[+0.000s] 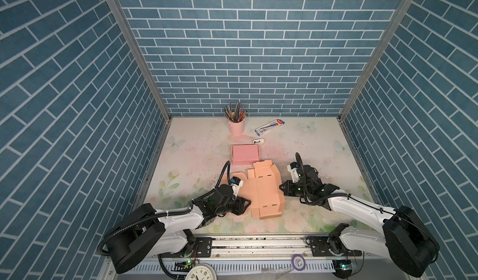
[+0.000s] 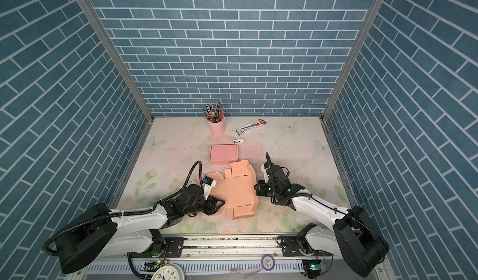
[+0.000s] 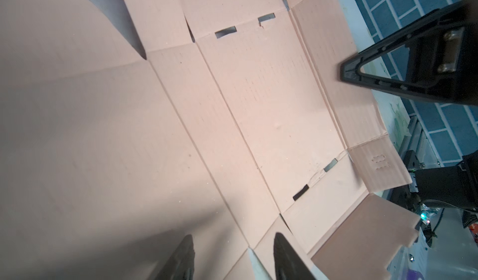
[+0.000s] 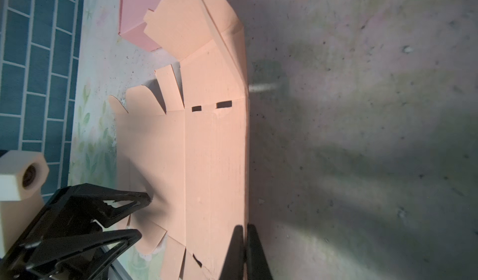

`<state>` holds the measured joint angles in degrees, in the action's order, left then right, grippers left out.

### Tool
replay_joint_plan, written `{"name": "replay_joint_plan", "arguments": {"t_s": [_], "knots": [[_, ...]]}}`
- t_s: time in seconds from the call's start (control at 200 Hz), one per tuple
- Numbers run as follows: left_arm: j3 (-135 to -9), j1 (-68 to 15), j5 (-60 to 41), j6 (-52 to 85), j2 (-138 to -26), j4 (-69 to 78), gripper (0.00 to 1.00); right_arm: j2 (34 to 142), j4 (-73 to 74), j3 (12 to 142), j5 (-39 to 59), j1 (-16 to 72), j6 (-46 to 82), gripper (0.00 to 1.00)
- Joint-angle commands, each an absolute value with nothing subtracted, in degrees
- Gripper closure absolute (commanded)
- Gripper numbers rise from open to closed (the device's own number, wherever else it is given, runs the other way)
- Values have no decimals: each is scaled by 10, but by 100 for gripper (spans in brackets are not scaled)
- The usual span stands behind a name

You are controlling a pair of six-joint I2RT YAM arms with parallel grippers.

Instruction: Fold the paper box

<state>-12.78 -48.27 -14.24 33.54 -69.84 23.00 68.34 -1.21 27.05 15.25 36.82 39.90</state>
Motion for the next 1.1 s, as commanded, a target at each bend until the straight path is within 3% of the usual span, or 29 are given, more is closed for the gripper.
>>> {"name": "replay_joint_plan", "arguments": {"t_s": [0.0,0.165,0.37,0.535,0.78,1.09], "knots": [[-131,-479,-144,327,-713,231,49,700,-37,284,143,364,369,97],[-125,-479,-146,328,-742,252,50,717,-22,285,154,364,367,93],[-120,-480,-144,328,-745,255,50,717,-1,278,162,363,378,79],[-112,-480,-143,332,-743,264,50,735,52,262,190,360,398,78],[-100,-480,-151,340,-736,278,50,747,66,259,192,360,401,89],[-114,-479,-146,331,-680,225,50,717,-25,296,166,360,354,100]]}}
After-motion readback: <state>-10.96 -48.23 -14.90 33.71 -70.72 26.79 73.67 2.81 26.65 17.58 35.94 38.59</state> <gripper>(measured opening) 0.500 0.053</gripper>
